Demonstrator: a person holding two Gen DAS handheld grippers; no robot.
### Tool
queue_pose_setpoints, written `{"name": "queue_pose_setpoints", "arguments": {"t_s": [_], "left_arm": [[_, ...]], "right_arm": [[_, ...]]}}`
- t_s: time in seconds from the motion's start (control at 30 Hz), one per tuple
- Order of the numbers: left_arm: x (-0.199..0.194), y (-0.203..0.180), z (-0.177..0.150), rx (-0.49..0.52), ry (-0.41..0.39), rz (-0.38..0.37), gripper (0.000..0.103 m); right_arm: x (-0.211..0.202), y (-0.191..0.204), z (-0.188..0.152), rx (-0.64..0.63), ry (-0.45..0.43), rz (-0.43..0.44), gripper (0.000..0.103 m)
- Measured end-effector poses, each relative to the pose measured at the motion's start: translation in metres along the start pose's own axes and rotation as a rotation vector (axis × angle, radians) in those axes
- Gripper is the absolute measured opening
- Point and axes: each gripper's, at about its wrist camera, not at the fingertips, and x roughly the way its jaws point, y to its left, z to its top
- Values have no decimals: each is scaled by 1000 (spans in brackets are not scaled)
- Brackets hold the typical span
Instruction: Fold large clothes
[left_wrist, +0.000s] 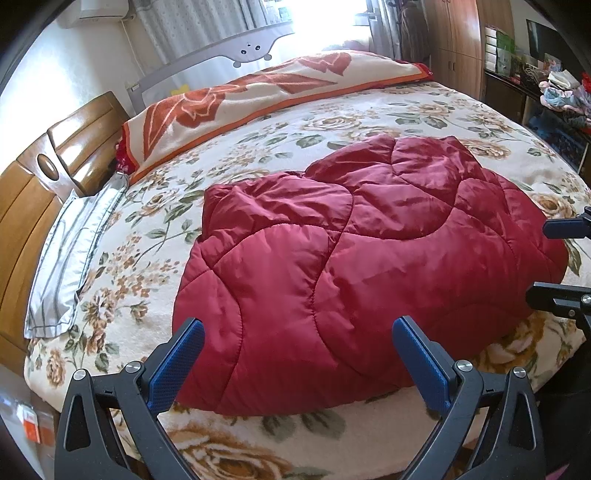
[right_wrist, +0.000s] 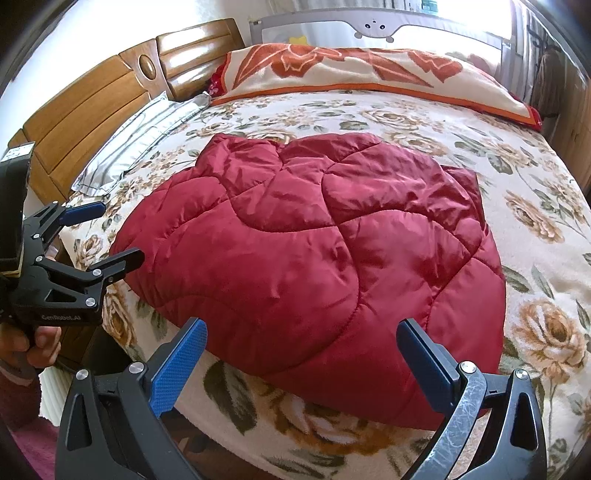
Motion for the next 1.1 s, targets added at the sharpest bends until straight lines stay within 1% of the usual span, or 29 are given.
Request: {"name": "queue_pose_setpoints", "arguments": {"t_s": [1.1], "left_arm": [[-1,0,4,17,-9,9,102]], "right_arm": [[-5,3,4,-7,-8,3,103]]}}
